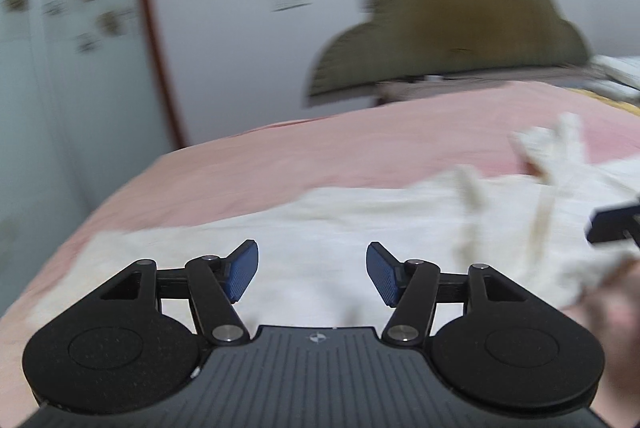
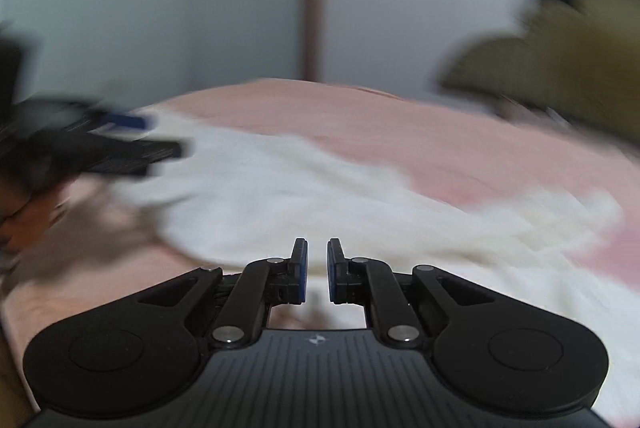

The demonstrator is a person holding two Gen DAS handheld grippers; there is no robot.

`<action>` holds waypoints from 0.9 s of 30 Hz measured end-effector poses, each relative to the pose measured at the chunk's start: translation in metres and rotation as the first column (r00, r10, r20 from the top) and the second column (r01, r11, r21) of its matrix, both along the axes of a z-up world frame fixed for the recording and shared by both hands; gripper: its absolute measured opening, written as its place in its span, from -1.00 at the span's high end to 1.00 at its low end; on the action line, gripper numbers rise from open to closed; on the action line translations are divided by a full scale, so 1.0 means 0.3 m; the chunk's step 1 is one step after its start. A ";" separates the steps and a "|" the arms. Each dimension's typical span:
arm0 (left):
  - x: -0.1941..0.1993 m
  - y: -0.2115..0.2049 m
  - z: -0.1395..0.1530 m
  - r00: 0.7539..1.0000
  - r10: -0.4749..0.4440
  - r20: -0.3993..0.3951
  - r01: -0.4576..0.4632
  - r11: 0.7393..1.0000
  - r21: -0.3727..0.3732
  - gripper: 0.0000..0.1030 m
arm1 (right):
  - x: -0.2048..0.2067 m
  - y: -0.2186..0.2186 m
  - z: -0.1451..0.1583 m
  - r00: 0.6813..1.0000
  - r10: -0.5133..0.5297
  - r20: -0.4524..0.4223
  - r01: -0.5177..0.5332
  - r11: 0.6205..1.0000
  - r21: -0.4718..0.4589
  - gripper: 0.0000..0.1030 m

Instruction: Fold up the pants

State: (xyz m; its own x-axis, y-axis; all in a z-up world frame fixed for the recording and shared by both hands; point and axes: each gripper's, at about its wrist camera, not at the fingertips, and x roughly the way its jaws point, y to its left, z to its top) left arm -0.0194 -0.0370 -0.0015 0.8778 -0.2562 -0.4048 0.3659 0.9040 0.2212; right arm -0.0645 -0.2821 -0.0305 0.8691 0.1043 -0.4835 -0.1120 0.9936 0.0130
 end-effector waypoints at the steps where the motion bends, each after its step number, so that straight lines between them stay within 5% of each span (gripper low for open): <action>1: -0.008 -0.032 -0.008 0.999 -0.035 0.001 0.035 0.999 0.008 -0.26 | -0.001 -0.061 -0.016 0.996 -0.080 -0.040 0.081 0.996 0.022 0.81; 4: -0.032 -0.127 -0.033 0.991 -0.133 0.011 0.132 0.991 0.027 -0.26 | -0.013 -0.196 -0.102 0.968 -0.173 -0.179 0.187 0.980 0.063 0.82; 7: -0.059 -0.199 -0.051 0.973 -0.231 0.019 0.230 0.973 0.033 -0.26 | -0.051 -0.254 -0.096 0.967 -0.217 -0.132 0.238 0.957 0.168 0.80; 12: -0.041 -0.298 -0.106 0.940 -0.336 -0.051 0.336 0.942 -0.010 -0.27 | -0.026 -0.270 -0.058 0.957 -0.285 -0.048 0.289 0.941 0.178 0.65; 17: 0.012 -0.317 -0.156 0.970 -0.193 -0.149 0.187 0.981 -0.056 -0.36 | 0.019 -0.270 -0.094 0.961 -0.266 -0.073 0.275 0.935 0.224 0.50; 19: 0.009 -0.277 -0.155 0.978 -0.141 -0.153 0.126 0.986 -0.105 -0.63 | 0.031 -0.247 -0.115 0.966 -0.240 -0.095 0.255 0.940 0.226 0.40; 21: 0.008 -0.254 -0.158 0.988 -0.054 -0.143 0.037 0.992 -0.119 -0.69 | 0.043 -0.226 -0.125 0.970 -0.218 -0.110 0.237 0.950 0.202 -0.03; 24: -0.001 -0.158 -0.120 0.996 0.052 -0.074 -0.070 0.964 -0.257 -0.75 | 0.049 -0.193 -0.124 0.977 -0.180 -0.115 0.197 0.968 0.158 -0.72; 25: 0.000 -0.130 -0.114 0.995 0.087 -0.051 -0.098 0.949 -0.300 -0.95 | 0.052 -0.176 -0.125 0.978 -0.172 -0.122 0.187 0.974 0.129 -0.74; 27: 0.032 -0.102 -0.108 0.981 0.176 -0.079 -0.192 0.930 -0.313 -0.96 | 0.063 -0.149 -0.128 0.975 -0.176 -0.135 0.186 0.980 0.072 -0.78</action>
State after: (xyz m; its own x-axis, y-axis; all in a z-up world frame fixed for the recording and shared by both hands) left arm -0.0099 -0.0675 -0.0338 0.9032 -0.2140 -0.3721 0.1890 0.9766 -0.1029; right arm -0.0457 -0.3268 -0.0687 0.8092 -0.0042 -0.5875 0.0774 0.9920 0.0996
